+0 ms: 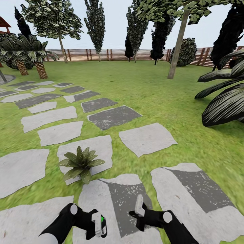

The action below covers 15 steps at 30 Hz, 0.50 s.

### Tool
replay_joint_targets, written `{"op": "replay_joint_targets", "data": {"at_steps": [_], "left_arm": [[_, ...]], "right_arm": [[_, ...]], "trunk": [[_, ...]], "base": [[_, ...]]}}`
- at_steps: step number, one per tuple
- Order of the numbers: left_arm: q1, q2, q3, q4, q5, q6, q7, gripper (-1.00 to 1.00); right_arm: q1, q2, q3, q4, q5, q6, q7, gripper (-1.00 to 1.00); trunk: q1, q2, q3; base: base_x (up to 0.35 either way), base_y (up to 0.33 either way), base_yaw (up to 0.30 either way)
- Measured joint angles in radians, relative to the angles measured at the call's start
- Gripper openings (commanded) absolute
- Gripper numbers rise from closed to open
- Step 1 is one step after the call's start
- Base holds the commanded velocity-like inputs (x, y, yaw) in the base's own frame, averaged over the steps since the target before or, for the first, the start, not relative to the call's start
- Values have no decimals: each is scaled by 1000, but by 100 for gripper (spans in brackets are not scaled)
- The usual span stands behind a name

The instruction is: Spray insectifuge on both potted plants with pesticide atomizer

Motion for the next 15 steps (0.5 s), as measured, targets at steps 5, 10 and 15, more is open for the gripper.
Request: {"op": "replay_joint_targets", "data": {"at_steps": [5,10,15], "left_arm": [[1,-8,-63,2,-6,1,86,-100],[4,-8,-74,3,-5,1,108,-100],[4,-8,-71,30,-2,-2,111,-100]], "right_arm": [[-2,40,128,-28,-1,2,5,-100],[-2,57,139,-35,-1,3,5,-100],[-2,58,140,-35,-1,2,5,-100]], "trunk": [[0,0,0],[0,0,0],[0,0,0]], "base": [[0,0,0],[0,0,0],[0,0,0]]}}
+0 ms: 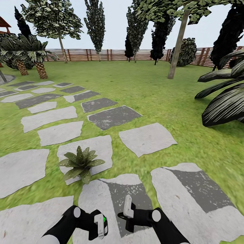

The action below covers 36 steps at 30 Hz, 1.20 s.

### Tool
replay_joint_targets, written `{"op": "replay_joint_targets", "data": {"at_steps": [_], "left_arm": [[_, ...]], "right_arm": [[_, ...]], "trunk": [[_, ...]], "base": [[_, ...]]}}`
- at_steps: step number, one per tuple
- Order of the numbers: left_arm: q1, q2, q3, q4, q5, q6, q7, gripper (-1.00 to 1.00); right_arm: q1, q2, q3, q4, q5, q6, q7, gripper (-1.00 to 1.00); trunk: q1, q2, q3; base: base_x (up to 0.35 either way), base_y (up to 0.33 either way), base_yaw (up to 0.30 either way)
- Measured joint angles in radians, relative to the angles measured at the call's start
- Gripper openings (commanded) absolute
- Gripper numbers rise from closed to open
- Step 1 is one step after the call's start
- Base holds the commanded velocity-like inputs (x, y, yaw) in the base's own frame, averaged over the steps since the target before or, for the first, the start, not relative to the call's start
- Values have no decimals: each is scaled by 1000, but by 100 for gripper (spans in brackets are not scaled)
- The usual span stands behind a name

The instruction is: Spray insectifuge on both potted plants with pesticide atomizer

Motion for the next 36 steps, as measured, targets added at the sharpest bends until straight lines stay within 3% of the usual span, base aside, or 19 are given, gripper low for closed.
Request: {"op": "replay_joint_targets", "data": {"at_steps": [5,11,24,36], "left_arm": [[0,-7,1,8,5,-3,-1,-100],[-2,-32,3,9,16,-72,-2,-100],[-2,-56,3,9,65,-77,-6,-100],[-3,-74,3,9,69,-75,-5,-100]], "right_arm": [[0,0,0,1,0,0,0,-100],[0,0,0,2,2,0,0,-100],[0,0,0,2,2,0,0,-100],[0,0,0,2,2,0,0,-100]], "trunk": [[0,0,0],[0,0,0],[0,0,0],[0,0,0]], "base": [[0,0,0],[0,0,0],[0,0,0],[0,0,0]]}}
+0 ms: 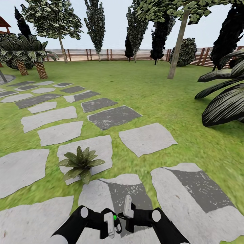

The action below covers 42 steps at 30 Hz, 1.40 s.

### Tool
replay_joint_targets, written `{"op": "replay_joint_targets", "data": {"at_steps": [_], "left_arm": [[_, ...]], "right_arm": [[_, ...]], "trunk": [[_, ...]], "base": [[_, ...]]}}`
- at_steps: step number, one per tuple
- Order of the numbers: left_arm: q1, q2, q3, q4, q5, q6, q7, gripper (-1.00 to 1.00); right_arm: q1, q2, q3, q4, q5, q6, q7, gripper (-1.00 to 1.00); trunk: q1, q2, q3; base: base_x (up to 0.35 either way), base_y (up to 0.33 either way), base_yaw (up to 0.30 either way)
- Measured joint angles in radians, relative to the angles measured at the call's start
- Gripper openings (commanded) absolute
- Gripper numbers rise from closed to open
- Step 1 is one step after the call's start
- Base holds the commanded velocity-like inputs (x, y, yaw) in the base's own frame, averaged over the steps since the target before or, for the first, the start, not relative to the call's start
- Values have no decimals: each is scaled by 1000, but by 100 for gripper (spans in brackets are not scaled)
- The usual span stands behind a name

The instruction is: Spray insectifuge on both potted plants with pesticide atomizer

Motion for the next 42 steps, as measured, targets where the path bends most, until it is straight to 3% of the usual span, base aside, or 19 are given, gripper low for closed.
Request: {"op": "replay_joint_targets", "data": {"at_steps": [17,21,24,25,27,32,34,38,40,42], "left_arm": [[0,1,5,0,2,-1,0,-100],[1,18,4,35,-6,-2,4,-100],[13,75,2,50,-11,-2,5,-100],[15,96,2,51,-10,-2,5,-100],[17,145,3,52,-9,-1,6,-100],[49,205,13,52,-6,1,31,-100],[61,220,70,56,2,6,118,-100],[65,213,234,128,3,7,247,-100],[65,211,323,183,2,4,340,-100],[65,209,404,236,3,2,436,-100]], "right_arm": [[0,0,0,0,0,0,0,-100],[0,0,1,0,0,0,0,-100],[0,-1,2,0,1,0,0,-100],[0,-1,2,0,1,0,0,100],[0,-3,0,2,1,0,-1,100],[0,-5,-9,4,0,-1,-12,100],[0,-25,-15,4,-1,-3,-58,100],[3,-106,-64,61,-2,-4,-207,100],[3,-132,-143,149,-8,-3,-289,100],[4,-159,-272,249,-9,-4,-394,100]], "trunk": [[0,0,0],[0,0,0],[0,0,0],[0,0,0],[0,0,0],[0,0,0],[0,0,0],[0,0,0],[0,0,0],[0,0,0]], "base": [[0,0,0],[0,0,0],[0,0,0],[0,0,0],[0,0,0],[0,0,0],[0,0,0],[0,0,0],[0,0,0],[0,0,0]]}}
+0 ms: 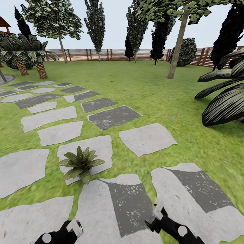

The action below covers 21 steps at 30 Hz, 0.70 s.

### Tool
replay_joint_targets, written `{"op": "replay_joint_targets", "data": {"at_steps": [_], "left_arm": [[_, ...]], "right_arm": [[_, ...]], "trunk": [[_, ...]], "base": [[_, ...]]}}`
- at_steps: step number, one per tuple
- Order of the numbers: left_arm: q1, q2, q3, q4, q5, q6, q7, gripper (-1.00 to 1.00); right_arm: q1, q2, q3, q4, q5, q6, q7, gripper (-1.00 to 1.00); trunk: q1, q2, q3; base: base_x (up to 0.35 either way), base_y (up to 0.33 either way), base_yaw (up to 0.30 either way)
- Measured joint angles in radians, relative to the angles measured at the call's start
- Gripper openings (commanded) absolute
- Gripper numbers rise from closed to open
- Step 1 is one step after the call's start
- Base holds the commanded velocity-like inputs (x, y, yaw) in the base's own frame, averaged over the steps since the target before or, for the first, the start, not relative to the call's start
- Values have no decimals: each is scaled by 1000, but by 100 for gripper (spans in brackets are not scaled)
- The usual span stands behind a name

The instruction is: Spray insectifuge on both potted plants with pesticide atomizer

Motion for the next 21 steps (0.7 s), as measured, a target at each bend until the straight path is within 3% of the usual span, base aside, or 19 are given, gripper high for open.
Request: {"op": "replay_joint_targets", "data": {"at_steps": [3,5,7,14,15,16,18,19,21], "left_arm": [[0,-5,135,79,3,-3,186,-100],[0,-10,180,116,25,-6,247,-100],[6,-13,214,202,79,-19,324,-100],[51,-26,228,274,111,-89,361,-100],[51,-26,241,275,134,-90,366,-100],[52,-26,289,274,240,-93,381,-100],[52,-25,300,274,289,-95,384,-100],[53,-22,304,273,298,-96,385,-100],[59,-16,305,268,299,-102,386,-100]], "right_arm": [[1,-44,-244,177,3,-6,-283,100],[2,-57,-298,218,0,-18,-372,100],[5,-64,-341,243,-32,-52,-431,100],[32,-54,-352,251,-60,-152,-444,100],[33,-55,-353,251,-88,-153,-444,100],[33,-58,-355,250,-198,-154,-444,100],[33,-58,-352,259,-265,-154,-444,100],[34,-57,-349,311,-279,-157,-441,100],[34,-58,-350,319,-281,-156,-440,100]], "trunk": [[0,0,0],[0,0,0],[0,0,0],[0,0,0],[0,0,0],[0,0,0],[0,0,0],[0,0,0],[0,0,0]], "base": [[0,0,0],[0,0,0],[0,0,0],[0,0,0],[0,0,0],[0,0,0],[0,0,0],[0,0,0],[0,0,0]]}}
